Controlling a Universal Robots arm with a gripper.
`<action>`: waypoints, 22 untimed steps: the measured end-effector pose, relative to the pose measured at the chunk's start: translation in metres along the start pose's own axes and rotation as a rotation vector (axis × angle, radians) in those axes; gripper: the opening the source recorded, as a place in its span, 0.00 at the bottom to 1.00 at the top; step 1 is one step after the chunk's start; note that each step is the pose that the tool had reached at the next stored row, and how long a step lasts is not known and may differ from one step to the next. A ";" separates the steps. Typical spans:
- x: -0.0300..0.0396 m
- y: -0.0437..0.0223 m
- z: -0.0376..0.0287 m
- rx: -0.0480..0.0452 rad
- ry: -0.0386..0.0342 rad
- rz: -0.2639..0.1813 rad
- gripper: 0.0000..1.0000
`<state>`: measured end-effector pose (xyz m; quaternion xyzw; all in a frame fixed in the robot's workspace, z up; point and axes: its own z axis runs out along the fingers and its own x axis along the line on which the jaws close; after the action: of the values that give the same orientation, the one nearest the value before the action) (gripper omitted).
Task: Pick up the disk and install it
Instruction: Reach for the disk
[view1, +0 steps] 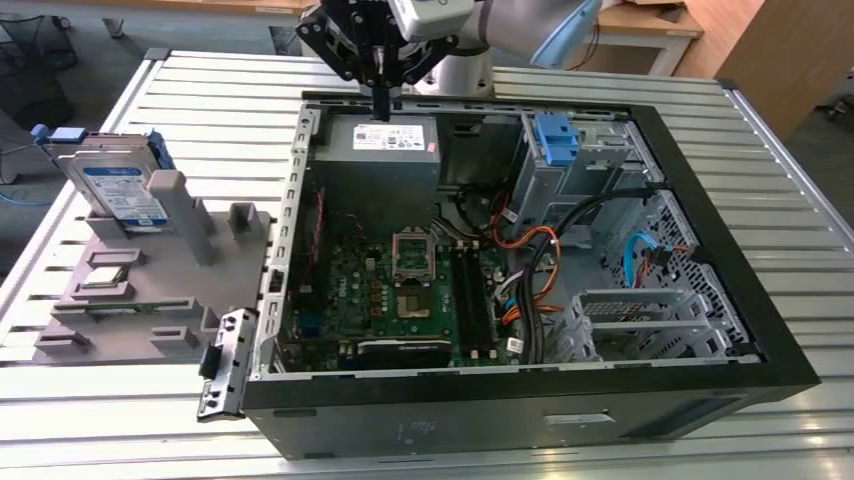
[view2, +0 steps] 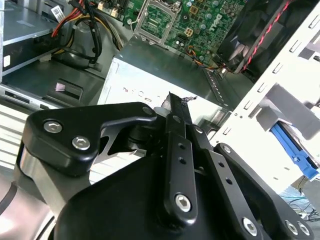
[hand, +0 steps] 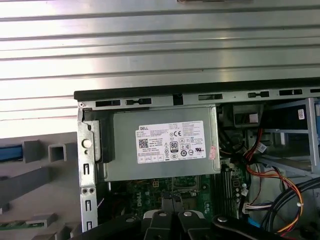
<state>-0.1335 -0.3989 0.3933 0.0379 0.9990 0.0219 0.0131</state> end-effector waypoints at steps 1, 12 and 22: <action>0.0013 -0.0001 0.0000 -0.0002 0.0000 0.000 0.11; 0.0057 -0.0004 -0.0001 -0.0005 0.0000 0.000 0.11; 0.0121 -0.0009 -0.0002 -0.0004 0.0001 0.000 0.11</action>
<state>-0.1456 -0.3990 0.3931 0.0378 0.9990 0.0221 0.0131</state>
